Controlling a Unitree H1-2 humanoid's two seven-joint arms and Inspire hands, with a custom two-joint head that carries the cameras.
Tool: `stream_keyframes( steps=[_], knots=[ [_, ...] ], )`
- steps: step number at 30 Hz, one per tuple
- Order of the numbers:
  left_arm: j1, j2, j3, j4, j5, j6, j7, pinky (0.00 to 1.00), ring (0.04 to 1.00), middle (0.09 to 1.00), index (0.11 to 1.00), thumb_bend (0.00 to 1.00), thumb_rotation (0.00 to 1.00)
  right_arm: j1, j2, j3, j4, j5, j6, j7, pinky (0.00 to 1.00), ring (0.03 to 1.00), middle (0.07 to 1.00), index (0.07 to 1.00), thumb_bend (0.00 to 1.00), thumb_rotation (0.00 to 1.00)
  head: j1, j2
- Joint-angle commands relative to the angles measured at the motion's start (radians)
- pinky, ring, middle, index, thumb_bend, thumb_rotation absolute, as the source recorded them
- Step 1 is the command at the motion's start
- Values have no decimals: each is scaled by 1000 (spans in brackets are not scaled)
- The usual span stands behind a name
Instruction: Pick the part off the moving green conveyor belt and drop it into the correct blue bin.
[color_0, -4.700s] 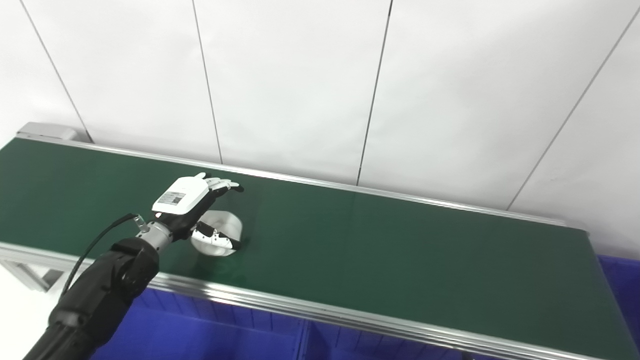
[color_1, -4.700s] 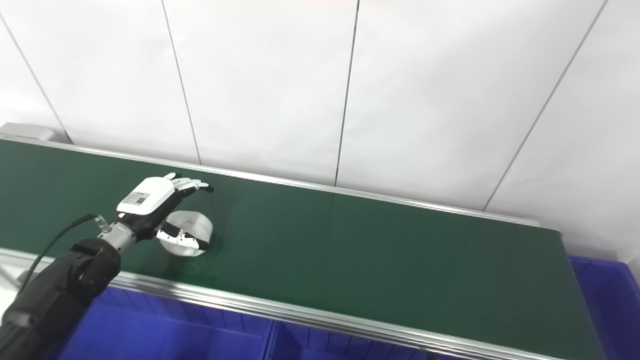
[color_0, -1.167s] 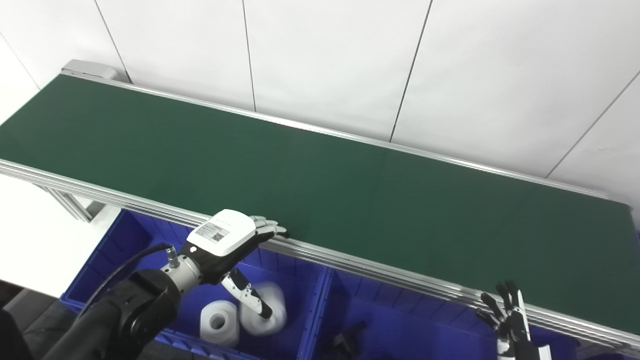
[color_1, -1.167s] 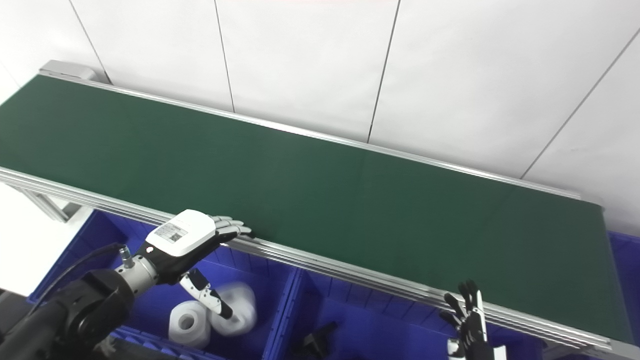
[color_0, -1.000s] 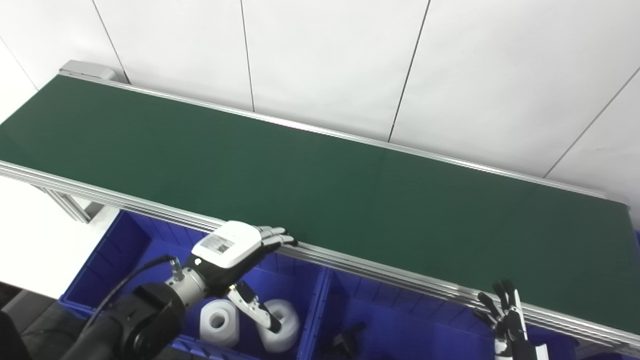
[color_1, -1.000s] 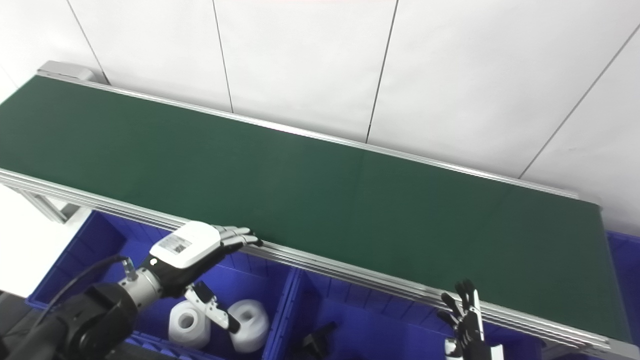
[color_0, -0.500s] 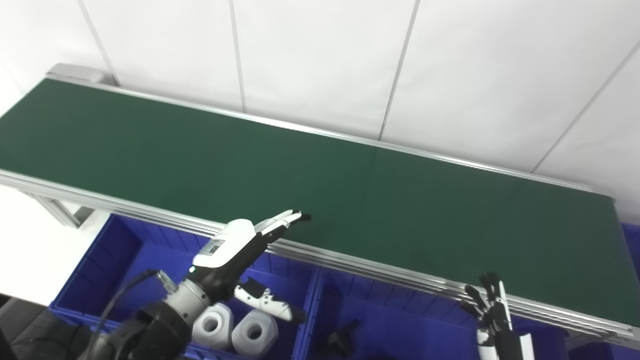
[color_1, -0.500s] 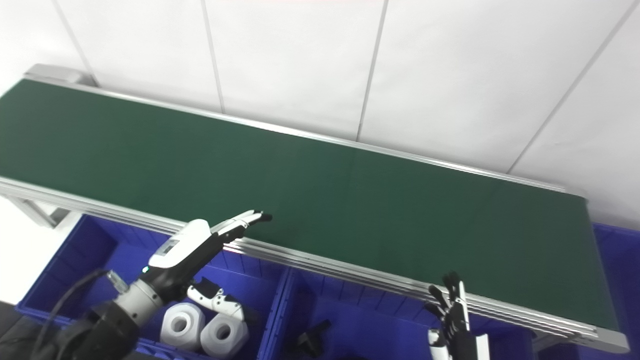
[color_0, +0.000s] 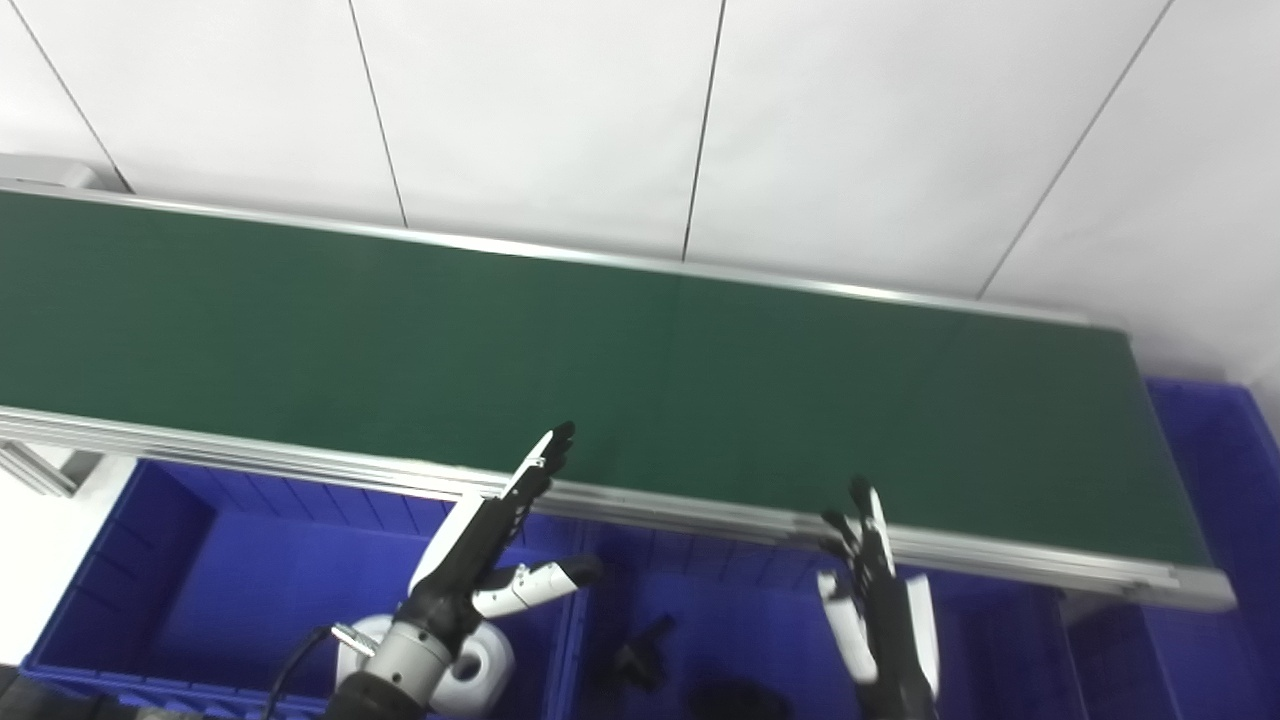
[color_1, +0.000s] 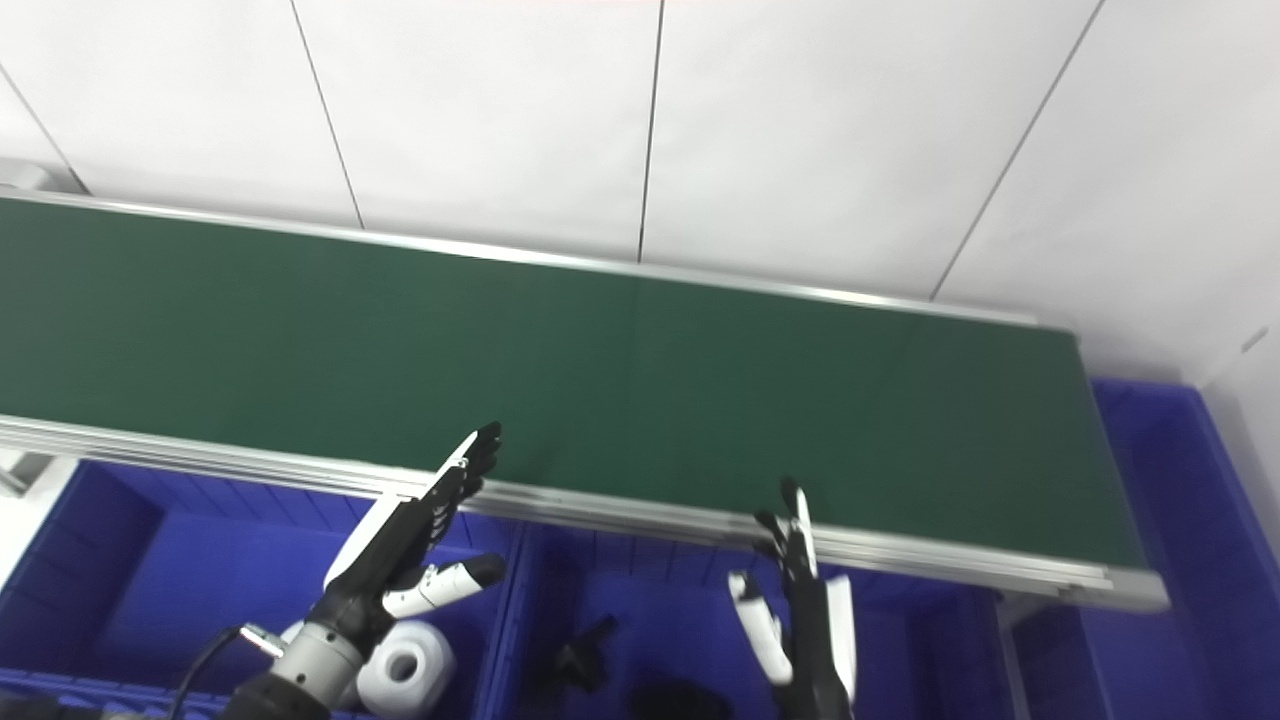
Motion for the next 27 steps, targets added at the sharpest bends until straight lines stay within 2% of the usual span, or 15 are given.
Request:
stream_keyframes(
  steps=[1, 5, 10, 14, 17, 22, 27],
  knots=[
    [-38, 9, -8, -11, -18, -62, 5, 1000, 1000, 1000, 1000, 684, 644, -15, 18, -2, -14, -16, -13, -34, 839, 888, 983, 984, 753, 991, -1, 2],
    [-70, 7, -21, -3, -22, -61, 4, 1000, 1000, 1000, 999, 652, 598, -20, 21, -9, -14, -40, 0, -67, 833, 876, 976, 977, 759, 991, -14, 11],
    [-98, 0, -43, -31, -6, -23, 4, 979, 995, 1000, 999, 653, 622, -8, 21, -14, -64, -48, 47, -69, 833, 867, 972, 975, 727, 977, -14, 44],
    [-105, -13, -55, -35, -6, -13, 9, 973, 992, 1000, 1000, 642, 620, 2, 15, -14, -83, -23, 61, -58, 837, 882, 983, 982, 718, 965, -8, 39],
    [-102, -22, -59, -36, -3, -23, 19, 972, 989, 1000, 1000, 634, 642, 8, 13, -12, -88, -32, 61, -65, 819, 892, 984, 986, 729, 994, -6, 41],
    [-82, -41, -41, -29, 9, -82, 72, 981, 1000, 1000, 997, 633, 664, 17, 16, -8, -113, -20, 76, -57, 810, 885, 984, 981, 722, 973, 1, 39],
    [-57, -87, 14, 22, -20, -182, 162, 987, 993, 999, 1000, 593, 720, 21, 14, 0, -127, -5, 85, -43, 827, 885, 990, 986, 724, 976, 6, 42]
  ],
)
